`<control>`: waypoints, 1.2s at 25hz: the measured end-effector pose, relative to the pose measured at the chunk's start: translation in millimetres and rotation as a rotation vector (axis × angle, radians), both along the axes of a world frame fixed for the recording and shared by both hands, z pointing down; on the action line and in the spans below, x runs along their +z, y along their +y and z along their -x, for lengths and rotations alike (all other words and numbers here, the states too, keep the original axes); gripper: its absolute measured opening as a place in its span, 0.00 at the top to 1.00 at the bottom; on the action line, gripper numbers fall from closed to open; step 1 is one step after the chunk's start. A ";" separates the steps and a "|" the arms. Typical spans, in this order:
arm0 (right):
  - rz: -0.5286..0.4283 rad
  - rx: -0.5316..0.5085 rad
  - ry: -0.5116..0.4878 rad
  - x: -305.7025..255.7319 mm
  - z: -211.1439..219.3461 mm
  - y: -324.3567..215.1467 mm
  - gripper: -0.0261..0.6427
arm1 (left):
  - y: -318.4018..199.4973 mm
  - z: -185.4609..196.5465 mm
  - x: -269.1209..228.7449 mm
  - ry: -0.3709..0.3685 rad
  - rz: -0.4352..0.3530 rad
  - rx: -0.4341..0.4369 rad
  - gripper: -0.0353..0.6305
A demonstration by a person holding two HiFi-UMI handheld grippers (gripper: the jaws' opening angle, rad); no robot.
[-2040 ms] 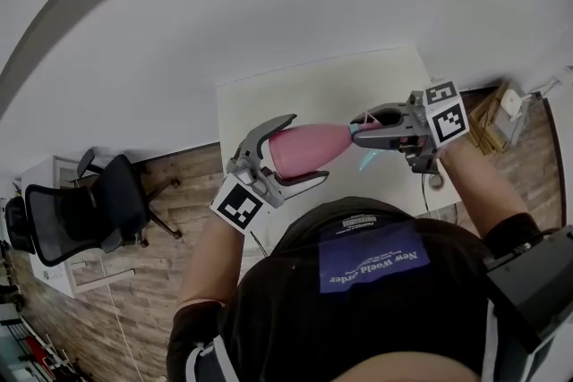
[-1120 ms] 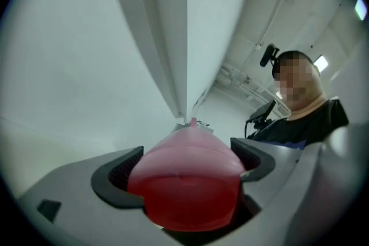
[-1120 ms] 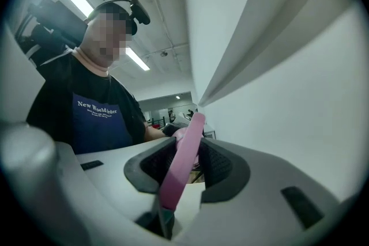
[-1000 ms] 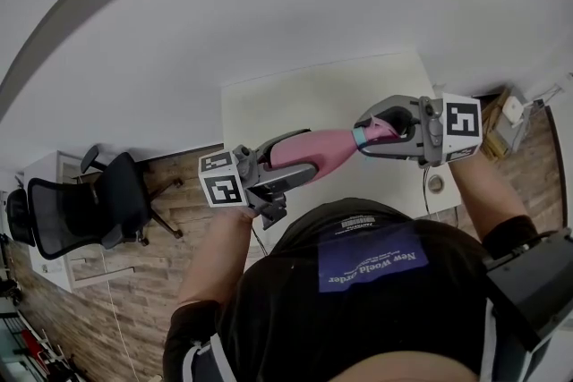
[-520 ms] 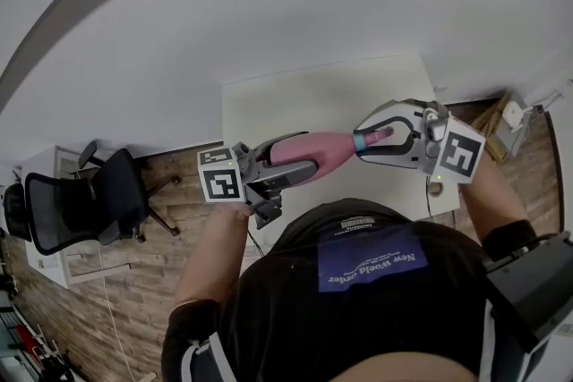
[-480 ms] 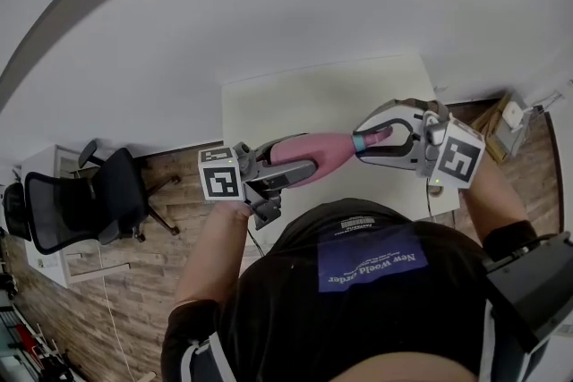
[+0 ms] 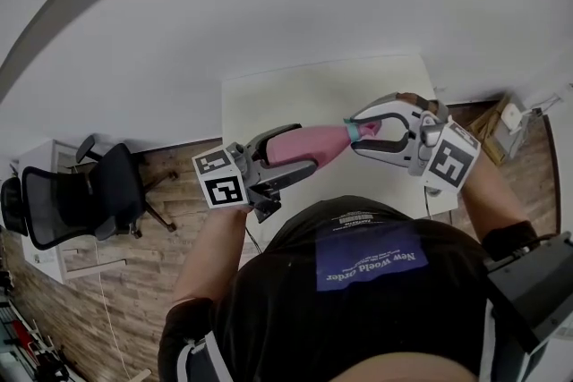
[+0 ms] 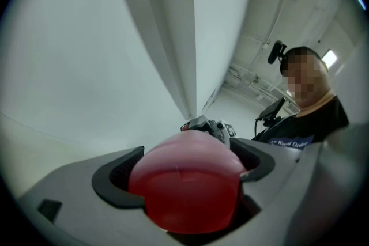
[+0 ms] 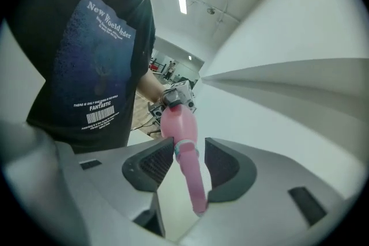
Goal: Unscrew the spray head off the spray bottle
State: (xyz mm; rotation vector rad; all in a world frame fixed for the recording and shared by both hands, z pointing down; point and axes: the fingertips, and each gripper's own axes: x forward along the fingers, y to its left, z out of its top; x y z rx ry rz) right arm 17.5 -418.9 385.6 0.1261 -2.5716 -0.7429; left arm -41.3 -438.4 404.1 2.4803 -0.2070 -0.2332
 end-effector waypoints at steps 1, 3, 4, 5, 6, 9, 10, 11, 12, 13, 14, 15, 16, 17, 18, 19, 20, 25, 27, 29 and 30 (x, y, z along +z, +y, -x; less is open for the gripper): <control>0.018 0.005 -0.004 -0.3 -0.5 -1.2 0.74 | -0.4 1.2 1.8 -0.026 -0.037 -0.014 0.23; 0.087 0.035 -0.043 -4.1 -4.9 -4.7 0.66 | -1.4 5.2 4.4 -0.056 -0.093 -0.043 0.23; 0.151 0.064 -0.100 -9.3 -8.4 -7.3 0.64 | -2.4 7.7 4.3 -0.053 -0.108 -0.059 0.23; 0.232 0.099 -0.180 -16.4 -13.1 -10.7 0.62 | -3.9 10.2 3.1 -0.044 -0.120 -0.077 0.23; 0.317 0.131 -0.255 -22.9 -20.3 -15.2 0.60 | -5.5 12.1 1.4 -0.040 -0.135 -0.097 0.23; 0.627 0.216 -0.419 -24.6 -50.8 -34.1 0.60 | -8.9 14.8 -2.1 -0.100 -0.246 -0.161 0.23; 0.775 0.252 -0.465 -16.3 -57.6 -40.6 0.60 | -9.5 16.6 -2.7 -0.134 -0.299 -0.179 0.23; 0.937 0.285 -0.506 -4.5 -60.5 -46.3 0.60 | -10.1 19.3 -3.1 -0.167 -0.354 -0.193 0.23; 1.101 0.303 -0.542 8.2 -58.8 -50.3 0.59 | -11.0 22.7 -3.6 -0.199 -0.409 -0.204 0.23; 1.255 0.304 -0.576 19.0 -53.2 -52.3 0.55 | -12.2 26.0 -4.5 -0.229 -0.461 -0.212 0.23; 1.394 0.286 -0.611 25.8 -45.1 -52.4 0.53 | -13.2 28.4 -5.9 -0.255 -0.510 -0.215 0.23; 1.511 0.255 -0.647 28.6 -37.2 -51.3 0.51 | -13.1 28.5 -7.7 -0.275 -0.553 -0.213 0.23; 1.600 0.223 -0.676 28.9 -31.5 -49.8 0.51 | -11.4 25.8 -9.7 -0.289 -0.590 -0.207 0.23; 1.657 0.195 -0.695 28.4 -28.2 -48.5 0.51 | -8.1 20.9 -11.4 -0.298 -0.620 -0.199 0.23; 1.689 0.174 -0.701 27.6 -26.2 -47.1 0.51 | -3.9 15.1 -12.5 -0.306 -0.646 -0.189 0.23; 1.704 0.156 -0.696 26.7 -24.1 -45.5 0.51 | 0.8 9.4 -12.8 -0.315 -0.671 -0.178 0.23; 1.711 0.139 -0.686 25.4 -21.5 -43.7 0.51 | 5.5 4.3 -12.5 -0.325 -0.698 -0.165 0.23; 1.706 0.092 -0.569 19.5 -3.3 -32.4 0.52 | 19.7 -8.6 -15.9 -0.381 -0.913 -0.086 0.23; 1.666 0.113 -0.524 24.2 -1.6 -32.5 0.66 | 20.2 -8.7 -16.9 -0.388 -0.938 -0.078 0.23; 1.611 0.135 -0.504 28.9 -3.5 -35.8 0.77 | 20.3 -8.3 -17.5 -0.388 -0.943 -0.077 0.23; 1.593 0.137 -0.501 28.2 -3.2 -35.7 0.77 | 20.2 -7.9 -17.7 -0.380 -0.925 -0.081 0.23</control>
